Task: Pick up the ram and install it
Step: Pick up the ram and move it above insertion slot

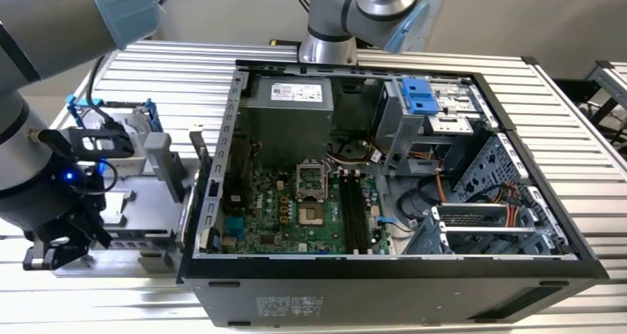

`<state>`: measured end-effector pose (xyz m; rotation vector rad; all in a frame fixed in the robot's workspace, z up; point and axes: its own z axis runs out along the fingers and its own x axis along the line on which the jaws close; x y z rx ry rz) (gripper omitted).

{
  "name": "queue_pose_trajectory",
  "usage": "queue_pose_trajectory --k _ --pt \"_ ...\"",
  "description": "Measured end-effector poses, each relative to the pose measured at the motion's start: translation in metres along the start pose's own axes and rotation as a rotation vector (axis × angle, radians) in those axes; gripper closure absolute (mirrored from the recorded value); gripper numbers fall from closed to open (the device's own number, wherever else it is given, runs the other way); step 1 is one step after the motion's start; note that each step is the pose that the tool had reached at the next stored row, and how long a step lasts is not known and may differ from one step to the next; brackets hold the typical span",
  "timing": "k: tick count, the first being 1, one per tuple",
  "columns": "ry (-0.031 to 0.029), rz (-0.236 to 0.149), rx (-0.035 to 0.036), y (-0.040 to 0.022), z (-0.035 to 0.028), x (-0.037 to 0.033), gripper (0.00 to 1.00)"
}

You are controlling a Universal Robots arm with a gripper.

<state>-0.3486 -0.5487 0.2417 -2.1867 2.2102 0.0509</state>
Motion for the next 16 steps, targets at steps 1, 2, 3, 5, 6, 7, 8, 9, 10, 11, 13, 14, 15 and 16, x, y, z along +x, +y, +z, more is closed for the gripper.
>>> queue_pose_trajectory --k 1,2,3,5,6,7,8,9,10,11,13,14,15,16 --pt "-0.0001 0.001 0.0001 0.0 -0.0019 -0.0001 1.0" --pt "-0.0001 0.002 0.0001 0.0 -0.0036 -0.0002 1.0" --pt "-0.0001 0.002 0.0002 0.0 -0.0051 -0.0002 1.0" --pt "-0.0001 0.005 0.0003 0.0 -0.0073 -0.0003 1.0" --pt "0.0 0.006 0.0003 0.0 -0.0083 -0.0004 1.0" --pt "0.0 0.007 0.0003 0.0 -0.0093 -0.0004 1.0" --pt "0.0 0.008 0.0004 0.0 -0.0102 -0.0005 1.0" --pt "0.0 0.009 0.0004 0.0 -0.0112 -0.0005 1.0" --pt "0.0 0.01 0.0004 0.0 -0.0121 -0.0005 1.0" --pt "-0.0001 0.011 0.0005 0.0 -0.013 -0.0006 1.0" --pt "-0.0001 0.012 0.0006 0.0 -0.0149 -0.0007 1.0" --pt "0.0 0.013 0.0006 0.0 -0.0159 -0.0007 1.0" --pt "0.0 0.014 0.0006 0.0 -0.017 -0.0008 1.0" --pt "0.0 0.015 0.0007 0.0 -0.0182 -0.0008 1.0"
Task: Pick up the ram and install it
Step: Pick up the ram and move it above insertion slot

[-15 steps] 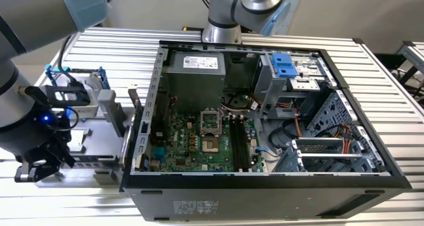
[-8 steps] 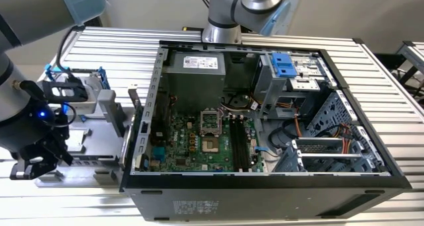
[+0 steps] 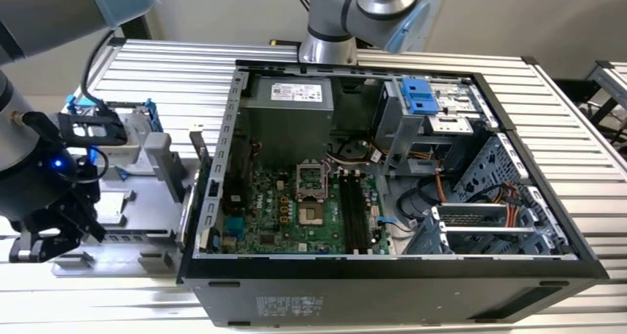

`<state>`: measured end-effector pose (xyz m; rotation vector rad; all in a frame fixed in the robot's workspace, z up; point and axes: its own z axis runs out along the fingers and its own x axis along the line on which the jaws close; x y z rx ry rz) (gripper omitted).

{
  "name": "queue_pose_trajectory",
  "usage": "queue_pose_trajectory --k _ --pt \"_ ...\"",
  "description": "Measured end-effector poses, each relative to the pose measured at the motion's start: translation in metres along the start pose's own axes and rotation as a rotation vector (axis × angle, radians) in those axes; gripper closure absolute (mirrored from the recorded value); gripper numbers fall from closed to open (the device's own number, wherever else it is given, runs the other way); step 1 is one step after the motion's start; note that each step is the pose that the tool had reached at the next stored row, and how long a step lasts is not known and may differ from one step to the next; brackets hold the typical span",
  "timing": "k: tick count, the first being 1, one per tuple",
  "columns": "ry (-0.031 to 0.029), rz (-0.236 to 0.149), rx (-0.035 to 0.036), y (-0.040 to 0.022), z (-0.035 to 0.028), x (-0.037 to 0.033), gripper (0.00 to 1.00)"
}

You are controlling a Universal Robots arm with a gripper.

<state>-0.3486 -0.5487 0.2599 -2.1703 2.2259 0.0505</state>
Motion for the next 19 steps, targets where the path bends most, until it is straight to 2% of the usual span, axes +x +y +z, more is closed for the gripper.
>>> queue_pose_trajectory --k 10,19 --pt "0.0003 0.01 0.0006 0.0002 -0.0149 -0.0007 1.0" --pt "0.0003 0.013 0.0007 0.0002 -0.045 -0.0021 1.0"
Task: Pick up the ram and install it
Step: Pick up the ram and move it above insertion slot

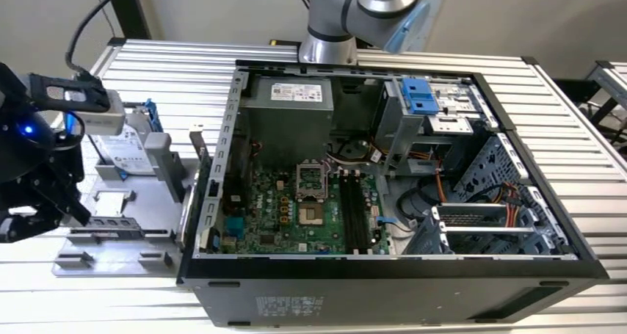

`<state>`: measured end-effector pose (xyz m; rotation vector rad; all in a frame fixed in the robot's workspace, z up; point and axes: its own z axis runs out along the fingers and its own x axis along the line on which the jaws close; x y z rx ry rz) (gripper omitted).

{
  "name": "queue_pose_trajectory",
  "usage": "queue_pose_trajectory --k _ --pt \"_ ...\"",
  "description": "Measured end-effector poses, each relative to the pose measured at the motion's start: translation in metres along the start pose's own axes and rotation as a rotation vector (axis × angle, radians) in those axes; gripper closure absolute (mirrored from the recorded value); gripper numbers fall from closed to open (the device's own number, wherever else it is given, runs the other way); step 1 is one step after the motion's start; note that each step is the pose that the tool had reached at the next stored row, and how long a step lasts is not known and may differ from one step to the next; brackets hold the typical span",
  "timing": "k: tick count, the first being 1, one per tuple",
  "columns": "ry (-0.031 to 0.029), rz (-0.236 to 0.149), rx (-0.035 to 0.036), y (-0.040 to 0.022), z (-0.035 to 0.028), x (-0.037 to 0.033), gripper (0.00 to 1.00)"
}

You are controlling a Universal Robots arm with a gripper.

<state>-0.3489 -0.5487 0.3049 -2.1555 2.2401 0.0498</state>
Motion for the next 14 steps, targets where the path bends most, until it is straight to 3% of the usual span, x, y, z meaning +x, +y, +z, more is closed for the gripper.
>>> queue_pose_trajectory --k 14 --pt "0.0 0.0 0.0 0.0 -0.0632 -0.0029 1.0"
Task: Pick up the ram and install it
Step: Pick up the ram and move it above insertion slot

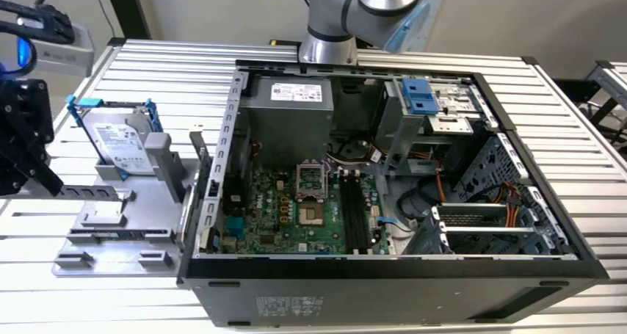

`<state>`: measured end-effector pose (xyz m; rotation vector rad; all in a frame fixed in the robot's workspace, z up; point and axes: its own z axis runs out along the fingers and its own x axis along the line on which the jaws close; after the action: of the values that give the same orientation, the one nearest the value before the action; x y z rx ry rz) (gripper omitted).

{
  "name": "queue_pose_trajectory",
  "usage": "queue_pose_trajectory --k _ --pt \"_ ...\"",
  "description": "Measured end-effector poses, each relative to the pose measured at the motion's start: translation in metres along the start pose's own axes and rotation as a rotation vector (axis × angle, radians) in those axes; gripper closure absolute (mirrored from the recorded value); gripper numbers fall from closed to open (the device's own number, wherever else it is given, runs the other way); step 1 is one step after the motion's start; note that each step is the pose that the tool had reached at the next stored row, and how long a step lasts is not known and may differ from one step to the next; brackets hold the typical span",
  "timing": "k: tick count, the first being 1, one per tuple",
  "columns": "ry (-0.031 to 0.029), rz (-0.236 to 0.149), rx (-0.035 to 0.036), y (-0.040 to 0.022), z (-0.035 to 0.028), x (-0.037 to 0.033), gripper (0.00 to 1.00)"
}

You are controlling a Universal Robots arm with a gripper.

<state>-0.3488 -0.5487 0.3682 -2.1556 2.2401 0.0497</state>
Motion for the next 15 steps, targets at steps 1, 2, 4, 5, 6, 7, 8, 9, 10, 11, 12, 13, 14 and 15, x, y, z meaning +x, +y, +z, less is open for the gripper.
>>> queue_pose_trajectory --k 1,2,4,5,6,7,8,9,10,11,12,13,14,15 --pt "0.0001 0.0 -0.0001 0.0 -0.0045 -0.0002 1.0" --pt "0.0 0.0 0.0 0.0 -0.0092 -0.0004 1.0" --pt "0.0001 0.0 -0.0001 0.0001 -0.0182 -0.0008 1.0" --pt "0.0 0.0 0.0 0.0 -0.0231 -0.0011 1.0" --pt "0.0 0.0 0.0 0.0001 -0.0273 -0.0012 1.0" --pt "0.0001 0.0 -0.0001 0.0 -0.0291 -0.0013 1.0" --pt "-0.0006 0.0 0.0002 0.0001 -0.0292 -0.0013 1.0" --pt "-0.0014 0.0 0.0004 0.0001 -0.0292 -0.0013 1.0" --pt "-0.0018 0.0 0.0004 0.0001 -0.0292 -0.0013 1.0" --pt "-0.0021 0.0 0.0003 0.0001 -0.0292 -0.0013 1.0" --pt "-0.002 0.0 0.0001 -0.0001 -0.0294 -0.0014 1.0" --pt "-0.0017 0.0 -0.0002 -0.0015 -0.0297 -0.0014 1.0" --pt "-0.0019 0.0 -0.0003 -0.0039 -0.0295 -0.0015 1.0" --pt "-0.002 0.0 -0.0008 -0.0071 -0.0294 -0.0016 1.0"
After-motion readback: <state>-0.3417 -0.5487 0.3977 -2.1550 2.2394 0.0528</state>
